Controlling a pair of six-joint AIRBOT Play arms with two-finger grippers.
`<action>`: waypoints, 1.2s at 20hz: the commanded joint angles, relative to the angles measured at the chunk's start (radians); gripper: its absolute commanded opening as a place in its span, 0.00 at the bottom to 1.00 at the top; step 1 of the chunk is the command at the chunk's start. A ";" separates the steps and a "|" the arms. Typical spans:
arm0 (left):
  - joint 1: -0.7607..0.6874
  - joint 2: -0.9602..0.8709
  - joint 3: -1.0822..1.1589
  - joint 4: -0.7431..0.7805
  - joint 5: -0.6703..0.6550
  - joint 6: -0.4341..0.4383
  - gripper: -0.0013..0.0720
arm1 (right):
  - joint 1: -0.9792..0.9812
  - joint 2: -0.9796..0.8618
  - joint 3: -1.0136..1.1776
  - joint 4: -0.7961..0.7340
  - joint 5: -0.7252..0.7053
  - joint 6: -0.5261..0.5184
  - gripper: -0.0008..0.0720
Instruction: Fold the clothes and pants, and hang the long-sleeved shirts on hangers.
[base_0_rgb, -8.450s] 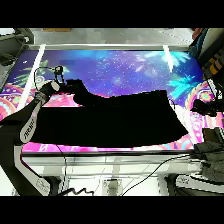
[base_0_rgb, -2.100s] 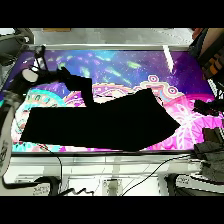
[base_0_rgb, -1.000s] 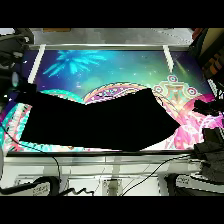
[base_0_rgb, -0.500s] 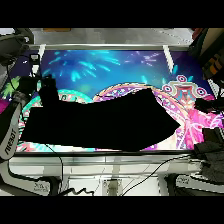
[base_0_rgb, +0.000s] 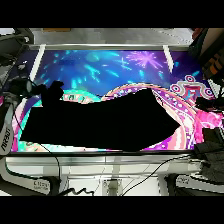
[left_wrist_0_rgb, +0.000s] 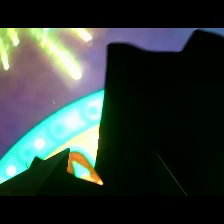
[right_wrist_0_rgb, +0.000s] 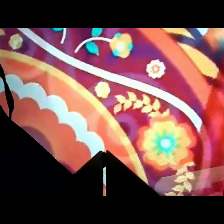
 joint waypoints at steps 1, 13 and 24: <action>0.097 -0.024 0.000 -0.236 -0.047 0.069 0.76 | 0.000 0.000 0.000 0.000 -0.004 0.000 0.03; 0.116 -0.172 0.000 -0.291 0.269 0.065 0.77 | 0.000 0.000 0.000 0.027 -0.037 0.001 0.03; 0.114 -0.104 0.000 -0.103 0.135 0.088 0.59 | 0.000 0.000 0.000 0.027 -0.046 0.001 0.03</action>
